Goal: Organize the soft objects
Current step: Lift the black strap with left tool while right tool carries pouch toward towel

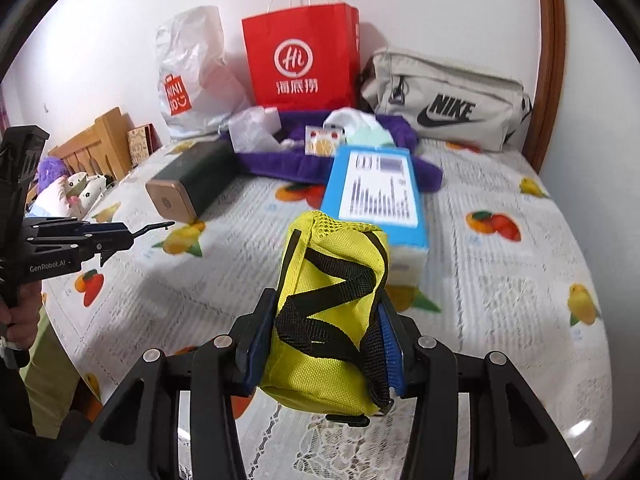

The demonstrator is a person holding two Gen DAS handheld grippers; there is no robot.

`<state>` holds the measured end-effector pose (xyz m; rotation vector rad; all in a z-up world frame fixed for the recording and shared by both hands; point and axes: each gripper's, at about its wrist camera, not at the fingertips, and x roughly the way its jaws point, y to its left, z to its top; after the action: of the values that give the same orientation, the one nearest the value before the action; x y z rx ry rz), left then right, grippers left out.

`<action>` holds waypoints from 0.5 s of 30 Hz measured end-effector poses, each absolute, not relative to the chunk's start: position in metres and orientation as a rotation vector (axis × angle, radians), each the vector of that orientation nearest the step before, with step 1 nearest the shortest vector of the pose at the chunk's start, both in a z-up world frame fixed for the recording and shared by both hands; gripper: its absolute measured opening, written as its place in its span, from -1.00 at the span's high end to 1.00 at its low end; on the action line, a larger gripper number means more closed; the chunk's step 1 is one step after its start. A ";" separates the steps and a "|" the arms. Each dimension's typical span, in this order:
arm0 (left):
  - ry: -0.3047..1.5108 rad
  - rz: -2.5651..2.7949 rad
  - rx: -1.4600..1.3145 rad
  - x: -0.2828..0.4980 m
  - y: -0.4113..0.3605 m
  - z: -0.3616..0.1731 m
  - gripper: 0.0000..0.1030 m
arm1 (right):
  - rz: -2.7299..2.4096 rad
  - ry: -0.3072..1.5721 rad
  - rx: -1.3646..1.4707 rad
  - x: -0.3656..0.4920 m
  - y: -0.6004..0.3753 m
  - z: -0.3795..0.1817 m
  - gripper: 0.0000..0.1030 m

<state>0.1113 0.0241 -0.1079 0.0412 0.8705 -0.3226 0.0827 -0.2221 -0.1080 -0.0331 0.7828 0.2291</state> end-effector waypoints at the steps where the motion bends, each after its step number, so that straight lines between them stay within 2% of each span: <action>1: 0.866 -0.319 0.038 0.112 0.025 -0.106 0.81 | 0.231 0.780 -0.033 0.084 -0.223 -0.105 0.08; 2: 0.868 -0.322 0.031 0.114 0.026 -0.104 0.93 | 0.232 0.777 -0.032 0.086 -0.223 -0.102 0.08; 12: 0.936 -0.289 0.024 0.131 0.033 -0.120 0.93 | 0.253 0.786 -0.034 0.107 -0.219 -0.095 0.08; 15: 0.975 -0.273 0.015 0.130 0.035 -0.131 0.87 | 0.257 0.793 -0.035 0.110 -0.218 -0.097 0.08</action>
<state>0.1303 0.0355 -0.1306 0.0148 0.9751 -0.2730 0.1103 -0.2177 -0.0973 -0.0352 0.7931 0.2571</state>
